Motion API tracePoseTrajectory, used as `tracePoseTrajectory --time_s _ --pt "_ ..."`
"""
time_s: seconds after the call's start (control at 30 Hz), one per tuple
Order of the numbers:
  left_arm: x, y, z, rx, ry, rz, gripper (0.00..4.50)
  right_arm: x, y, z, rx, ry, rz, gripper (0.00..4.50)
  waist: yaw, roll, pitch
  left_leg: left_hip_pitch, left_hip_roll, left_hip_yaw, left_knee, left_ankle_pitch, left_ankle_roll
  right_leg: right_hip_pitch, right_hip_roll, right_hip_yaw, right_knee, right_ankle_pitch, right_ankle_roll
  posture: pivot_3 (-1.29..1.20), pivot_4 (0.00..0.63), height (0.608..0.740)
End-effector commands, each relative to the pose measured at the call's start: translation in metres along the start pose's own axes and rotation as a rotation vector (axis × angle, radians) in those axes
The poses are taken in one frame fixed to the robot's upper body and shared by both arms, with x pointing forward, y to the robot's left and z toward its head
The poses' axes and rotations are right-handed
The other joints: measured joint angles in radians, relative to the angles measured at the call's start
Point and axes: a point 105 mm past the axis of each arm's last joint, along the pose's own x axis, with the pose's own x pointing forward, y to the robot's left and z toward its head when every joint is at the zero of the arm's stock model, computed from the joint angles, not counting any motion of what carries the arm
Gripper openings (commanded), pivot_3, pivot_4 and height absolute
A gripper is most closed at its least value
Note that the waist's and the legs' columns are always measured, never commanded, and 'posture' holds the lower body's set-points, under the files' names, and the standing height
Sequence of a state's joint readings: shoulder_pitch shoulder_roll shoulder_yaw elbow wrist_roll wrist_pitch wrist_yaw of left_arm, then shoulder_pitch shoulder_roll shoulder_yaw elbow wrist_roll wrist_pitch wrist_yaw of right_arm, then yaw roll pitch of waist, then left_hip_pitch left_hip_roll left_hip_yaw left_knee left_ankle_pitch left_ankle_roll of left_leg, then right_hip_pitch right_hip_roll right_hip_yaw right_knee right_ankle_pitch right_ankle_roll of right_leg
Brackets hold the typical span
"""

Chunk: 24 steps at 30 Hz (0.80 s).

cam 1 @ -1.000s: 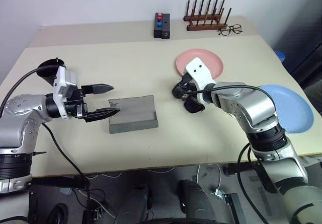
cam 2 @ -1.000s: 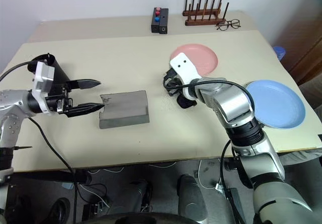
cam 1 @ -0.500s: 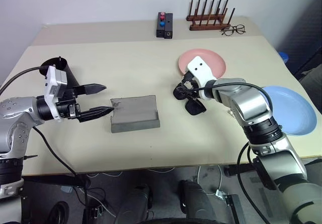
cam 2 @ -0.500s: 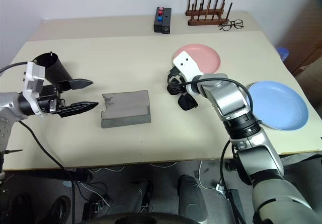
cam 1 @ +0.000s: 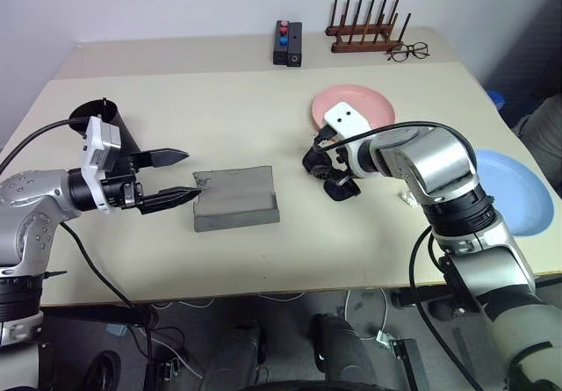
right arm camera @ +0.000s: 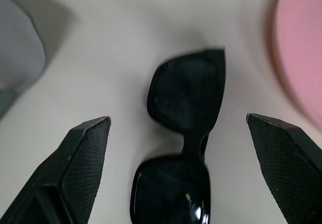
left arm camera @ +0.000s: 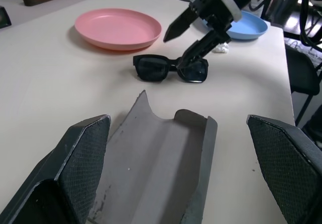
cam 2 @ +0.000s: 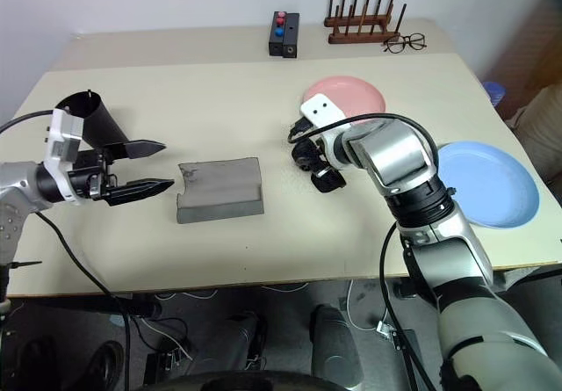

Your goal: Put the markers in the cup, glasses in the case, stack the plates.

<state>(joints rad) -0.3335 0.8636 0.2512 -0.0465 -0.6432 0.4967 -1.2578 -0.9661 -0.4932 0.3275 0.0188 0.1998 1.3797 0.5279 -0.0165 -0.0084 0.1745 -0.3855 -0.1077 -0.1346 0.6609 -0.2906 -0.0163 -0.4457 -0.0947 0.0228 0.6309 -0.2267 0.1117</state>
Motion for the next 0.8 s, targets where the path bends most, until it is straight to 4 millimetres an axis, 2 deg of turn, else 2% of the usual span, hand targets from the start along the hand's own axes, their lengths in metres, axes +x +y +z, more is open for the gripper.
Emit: tracePoseTrajectory --time_s 0.03,0.4,0.67,0.8 --pt "0.001 -0.001 0.01 0.036 -0.02 -0.007 4.5 -0.003 -0.01 0.007 0.037 0.011 -0.028 4.4 -0.001 0.0 0.0 0.0 0.0 0.0 0.0 0.0 0.0 0.0 0.0 0.0 0.0 0.0 0.0 0.0 0.15 0.74" --pt "0.001 -0.006 0.005 0.015 -0.029 0.001 4.5 0.016 -0.009 0.001 0.076 0.051 -0.033 4.4 -0.003 0.0 0.0 -0.001 0.0 0.0 0.0 0.0 -0.001 -0.001 0.0 0.0 0.0 0.0 0.0 0.0 0.15 0.74" --pt "0.0 -0.007 0.006 0.013 -0.029 0.008 4.5 0.023 -0.015 0.0 0.004 0.053 -0.092 4.4 -0.003 0.0 0.0 -0.001 0.0 0.0 0.0 0.001 -0.001 -0.001 0.0 0.0 0.0 0.0 0.0 0.0 0.15 0.74" --pt "0.001 -0.007 0.006 0.012 -0.029 0.008 4.5 0.025 -0.016 0.0 -0.014 0.053 -0.102 2.6 -0.003 0.0 0.0 -0.001 0.0 0.0 0.0 0.001 -0.001 -0.001 0.0 0.0 0.0 0.0 0.0 0.0 0.15 0.74"
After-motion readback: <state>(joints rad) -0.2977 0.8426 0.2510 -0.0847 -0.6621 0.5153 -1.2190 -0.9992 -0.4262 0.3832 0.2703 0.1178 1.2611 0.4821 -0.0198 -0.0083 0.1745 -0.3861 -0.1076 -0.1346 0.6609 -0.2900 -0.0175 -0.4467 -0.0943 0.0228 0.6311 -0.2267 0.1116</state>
